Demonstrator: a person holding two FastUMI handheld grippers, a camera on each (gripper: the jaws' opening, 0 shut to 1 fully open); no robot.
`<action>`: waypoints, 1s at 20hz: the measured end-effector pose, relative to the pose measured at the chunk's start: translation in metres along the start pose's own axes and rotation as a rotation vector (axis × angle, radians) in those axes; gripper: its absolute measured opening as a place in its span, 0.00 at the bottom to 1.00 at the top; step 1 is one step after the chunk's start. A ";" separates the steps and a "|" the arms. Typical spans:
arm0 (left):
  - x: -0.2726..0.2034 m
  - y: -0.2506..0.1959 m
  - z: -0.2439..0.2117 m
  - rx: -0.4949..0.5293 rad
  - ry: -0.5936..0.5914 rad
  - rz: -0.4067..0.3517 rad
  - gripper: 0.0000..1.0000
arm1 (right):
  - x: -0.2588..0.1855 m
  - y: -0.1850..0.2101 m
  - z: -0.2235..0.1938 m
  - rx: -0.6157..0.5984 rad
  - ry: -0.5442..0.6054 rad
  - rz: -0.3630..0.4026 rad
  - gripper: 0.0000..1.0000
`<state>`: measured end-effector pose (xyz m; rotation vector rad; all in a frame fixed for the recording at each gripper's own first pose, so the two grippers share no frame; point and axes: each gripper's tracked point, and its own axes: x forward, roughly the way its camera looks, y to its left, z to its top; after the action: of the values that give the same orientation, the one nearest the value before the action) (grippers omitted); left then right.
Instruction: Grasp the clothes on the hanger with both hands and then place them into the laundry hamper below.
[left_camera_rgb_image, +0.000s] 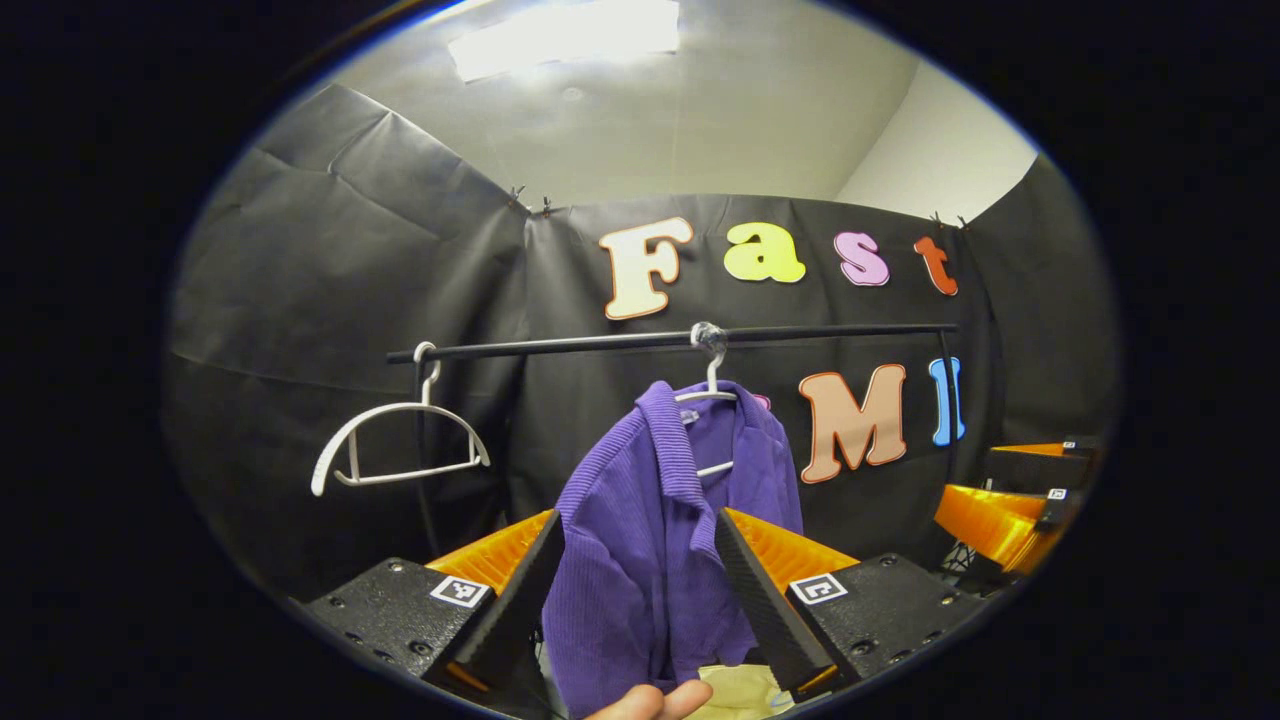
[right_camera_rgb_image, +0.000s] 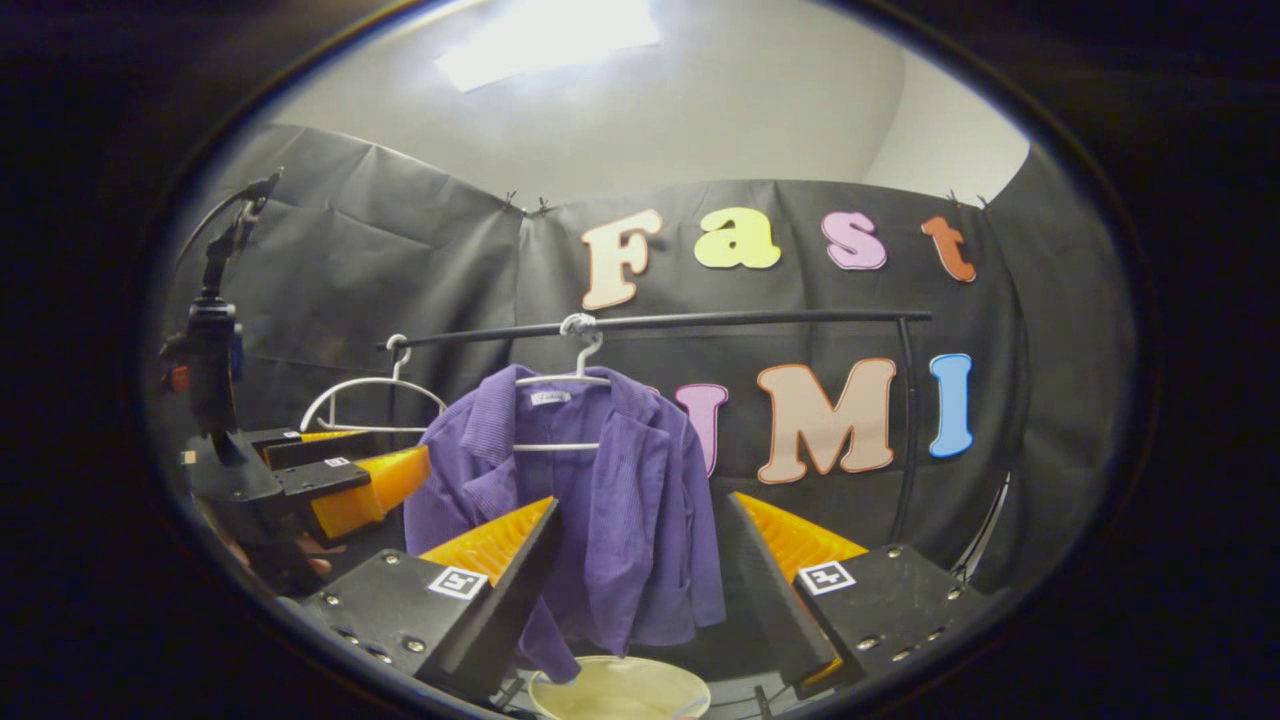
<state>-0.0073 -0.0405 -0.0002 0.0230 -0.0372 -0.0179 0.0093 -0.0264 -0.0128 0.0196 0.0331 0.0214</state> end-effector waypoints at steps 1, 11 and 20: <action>0.002 -0.002 -0.004 0.001 0.005 0.009 0.92 | 0.005 -0.001 -0.004 -0.004 0.001 0.001 0.97; 0.049 -0.048 -0.070 0.010 0.120 0.013 0.94 | 0.085 -0.029 -0.055 0.012 0.052 0.013 0.97; 0.102 -0.022 -0.128 0.015 0.213 0.160 0.95 | 0.153 -0.003 -0.107 0.017 0.084 0.143 0.99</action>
<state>0.0989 -0.0612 -0.1244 0.0371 0.1737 0.1448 0.1591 -0.0240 -0.1245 0.0380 0.1156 0.1645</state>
